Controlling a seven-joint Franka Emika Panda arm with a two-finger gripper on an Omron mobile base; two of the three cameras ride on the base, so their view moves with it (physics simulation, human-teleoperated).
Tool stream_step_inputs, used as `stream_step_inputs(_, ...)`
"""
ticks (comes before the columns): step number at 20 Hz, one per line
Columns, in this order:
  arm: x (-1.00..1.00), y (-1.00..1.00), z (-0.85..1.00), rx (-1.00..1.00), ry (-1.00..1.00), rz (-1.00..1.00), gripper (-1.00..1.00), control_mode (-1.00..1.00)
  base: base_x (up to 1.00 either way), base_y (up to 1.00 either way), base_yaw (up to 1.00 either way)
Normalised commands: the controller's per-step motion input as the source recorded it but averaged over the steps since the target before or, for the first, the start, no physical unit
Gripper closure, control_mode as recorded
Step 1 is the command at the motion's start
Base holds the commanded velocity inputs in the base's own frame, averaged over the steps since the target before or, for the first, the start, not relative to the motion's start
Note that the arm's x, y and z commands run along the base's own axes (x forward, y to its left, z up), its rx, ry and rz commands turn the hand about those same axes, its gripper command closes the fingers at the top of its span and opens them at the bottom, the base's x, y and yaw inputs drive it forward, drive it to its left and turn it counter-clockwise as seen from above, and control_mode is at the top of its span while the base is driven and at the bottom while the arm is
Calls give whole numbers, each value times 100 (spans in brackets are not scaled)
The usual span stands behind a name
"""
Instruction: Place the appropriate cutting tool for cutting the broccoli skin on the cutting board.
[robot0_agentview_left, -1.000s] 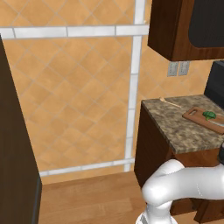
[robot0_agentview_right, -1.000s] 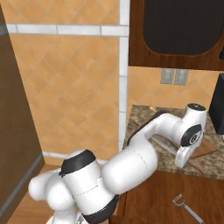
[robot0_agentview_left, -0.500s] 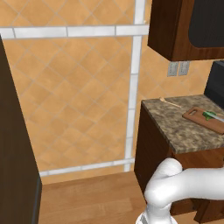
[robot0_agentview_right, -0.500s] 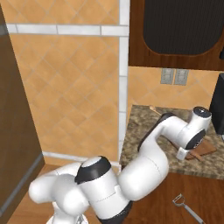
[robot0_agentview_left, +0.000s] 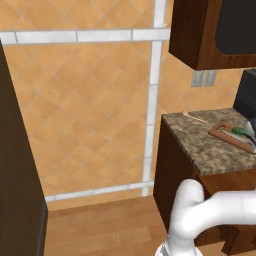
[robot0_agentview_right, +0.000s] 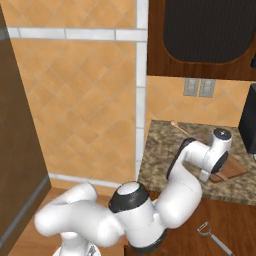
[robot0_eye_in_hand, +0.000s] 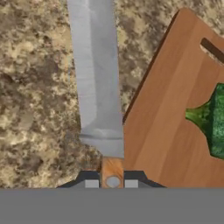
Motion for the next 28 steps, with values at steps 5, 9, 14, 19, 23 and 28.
stream_step_inputs(5,36,-57,-30,0,0,0,100,-100,0,0,0)
stream_step_inputs(9,53,-17,-38,0,0,0,100,-100,0,0,0)
stream_step_inputs(14,39,0,-43,0,0,0,100,-100,0,0,0)
stream_step_inputs(19,4,22,-84,-1,0,1,-100,-100,0,0,0)
stream_step_inputs(23,0,67,-18,0,0,0,-100,-100,0,0,0)
stream_step_inputs(28,-28,35,30,0,-2,0,-100,-100,0,0,0)
